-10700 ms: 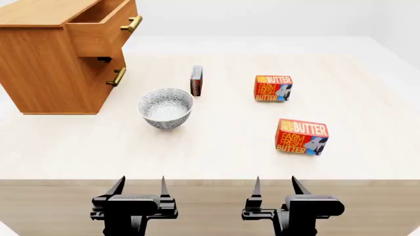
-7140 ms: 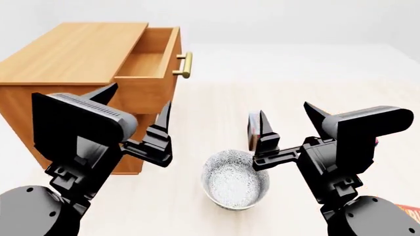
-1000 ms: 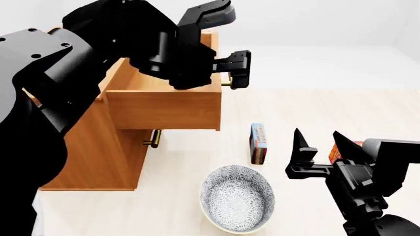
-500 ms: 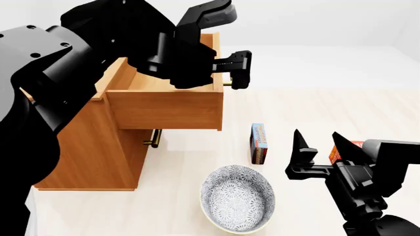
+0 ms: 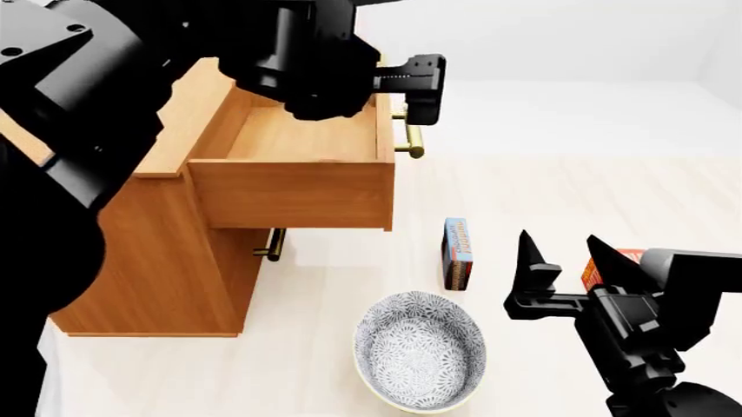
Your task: Put the chocolate pudding in the top drawer of the cabinet and close it.
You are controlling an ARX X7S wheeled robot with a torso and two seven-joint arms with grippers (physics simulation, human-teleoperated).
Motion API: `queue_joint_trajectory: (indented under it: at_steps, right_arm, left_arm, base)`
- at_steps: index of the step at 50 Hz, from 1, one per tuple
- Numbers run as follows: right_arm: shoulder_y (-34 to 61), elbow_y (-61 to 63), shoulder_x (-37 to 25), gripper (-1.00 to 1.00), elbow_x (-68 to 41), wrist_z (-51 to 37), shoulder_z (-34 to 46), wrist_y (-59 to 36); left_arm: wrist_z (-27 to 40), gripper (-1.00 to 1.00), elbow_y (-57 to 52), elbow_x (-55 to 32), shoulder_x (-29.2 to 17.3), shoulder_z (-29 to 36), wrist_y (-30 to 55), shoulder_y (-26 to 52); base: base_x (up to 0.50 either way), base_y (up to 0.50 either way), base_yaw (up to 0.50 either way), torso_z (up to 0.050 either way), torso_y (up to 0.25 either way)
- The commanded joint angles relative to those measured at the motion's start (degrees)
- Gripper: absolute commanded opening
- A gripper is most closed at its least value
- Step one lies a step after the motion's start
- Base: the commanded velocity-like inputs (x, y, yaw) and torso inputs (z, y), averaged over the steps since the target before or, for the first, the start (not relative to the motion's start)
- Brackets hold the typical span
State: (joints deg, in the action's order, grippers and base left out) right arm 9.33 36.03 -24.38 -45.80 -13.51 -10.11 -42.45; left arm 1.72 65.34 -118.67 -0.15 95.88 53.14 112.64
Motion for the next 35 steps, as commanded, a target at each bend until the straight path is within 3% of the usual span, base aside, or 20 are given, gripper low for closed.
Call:
queue_joint_trajectory:
  at_steps: [1,6,11,14,26,35]
  right_arm:
    - [0.13,0.61,-0.16,1.00,-0.51,-0.51,0.15,-0.26]
    - [1.38,0.52,0.21,1.00,0.03,-1.17,1.50,-0.63]
    - [2.20,0.14,0.64,1.00,0.21,-1.23,2.35,-0.50]
    - [2.44,-0.25,0.87,1.00,0.57,-1.18,2.96,-0.32]
    - [2.75,-0.33,1.08,1.00,0.75,-2.26,3.42,-0.57]
    - [4.25,-0.40,1.23,1.00,0.09,-4.15,4.22,-2.55]
  left_arm:
    - [-1.57,1.00,0.00,6.26,0.15,-0.96,-0.79,2.46]
    - [-3.45,1.00,0.02,9.29,-0.25,-1.48,-4.88,3.16]
    - [12.02,1.00,-28.51,7.22,-15.67,-7.38,-15.08,0.87]
    - [17.52,1.00,-39.59,7.35,-21.95,-9.55,-19.39,-0.44]
    - [27.85,1.00,-66.02,14.83,-38.26,-14.30,-32.57,-5.10]
    - [34.31,1.00,-85.40,23.79,-49.52,-15.07,-37.32,-7.21]
  base:
    - [0.00,0.00,0.00,0.000,0.000]
    - [0.00,0.00,0.00,0.000,0.000]
    - [0.00,0.00,0.00,0.000,0.000]
    - [0.00,0.00,0.00,0.000,0.000]
    - [0.00,0.00,0.00,0.000,0.000]
    - [0.00,0.00,0.00,0.000,0.000]
